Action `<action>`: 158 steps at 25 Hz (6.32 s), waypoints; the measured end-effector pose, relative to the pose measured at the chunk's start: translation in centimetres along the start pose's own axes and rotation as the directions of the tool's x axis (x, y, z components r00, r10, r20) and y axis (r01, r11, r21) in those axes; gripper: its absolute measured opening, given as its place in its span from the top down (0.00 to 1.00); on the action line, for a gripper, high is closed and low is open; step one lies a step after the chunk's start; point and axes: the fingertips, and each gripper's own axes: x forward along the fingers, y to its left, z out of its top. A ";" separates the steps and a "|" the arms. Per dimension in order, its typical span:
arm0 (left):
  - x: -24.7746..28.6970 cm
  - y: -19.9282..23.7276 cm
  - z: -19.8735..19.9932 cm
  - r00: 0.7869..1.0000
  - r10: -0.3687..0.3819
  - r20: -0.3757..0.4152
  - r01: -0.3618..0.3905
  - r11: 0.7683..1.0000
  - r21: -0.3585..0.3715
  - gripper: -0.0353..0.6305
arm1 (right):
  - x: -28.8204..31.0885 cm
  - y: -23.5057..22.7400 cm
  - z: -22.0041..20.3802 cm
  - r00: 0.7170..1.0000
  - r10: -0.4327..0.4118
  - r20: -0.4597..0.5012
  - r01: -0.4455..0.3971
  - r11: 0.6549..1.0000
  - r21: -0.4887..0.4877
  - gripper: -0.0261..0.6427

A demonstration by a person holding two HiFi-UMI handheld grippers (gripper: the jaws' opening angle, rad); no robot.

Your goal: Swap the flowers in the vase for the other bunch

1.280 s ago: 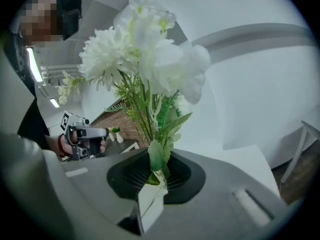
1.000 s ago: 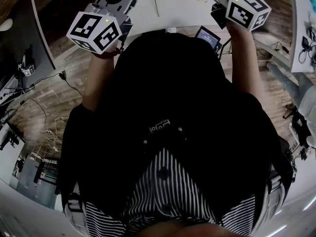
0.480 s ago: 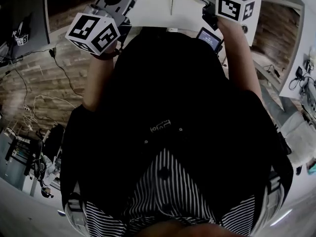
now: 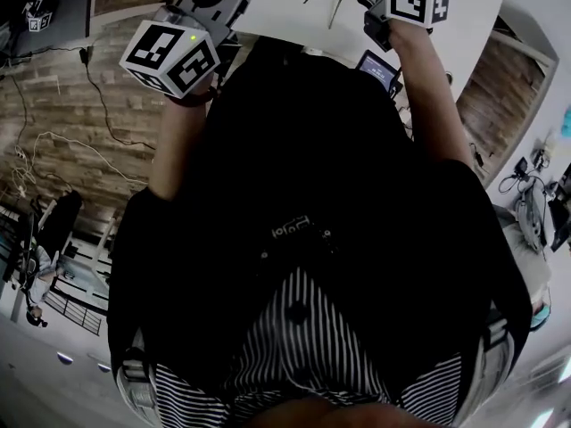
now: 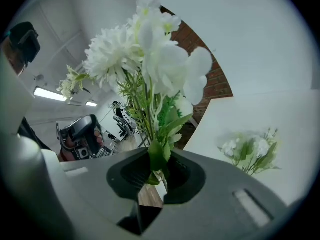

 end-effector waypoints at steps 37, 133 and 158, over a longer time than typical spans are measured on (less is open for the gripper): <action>-4.1 5.6 -0.6 0.995 0.097 -0.004 -0.097 0.994 -0.052 0.94 | 11.0 -12.0 -10.6 0.947 -0.128 -0.295 0.224 0.920 0.321 0.67; 12.9 -12.8 -5.5 0.888 -0.389 -0.245 0.413 0.909 0.052 0.94 | -18.5 -15.0 -16.1 0.826 -0.460 0.327 0.454 0.886 0.100 0.51; 12.2 -21.1 -4.3 0.860 -0.475 -0.188 0.502 0.854 0.138 0.94 | -25.9 5.3 -3.5 0.863 -0.014 0.506 0.225 0.906 -0.358 0.96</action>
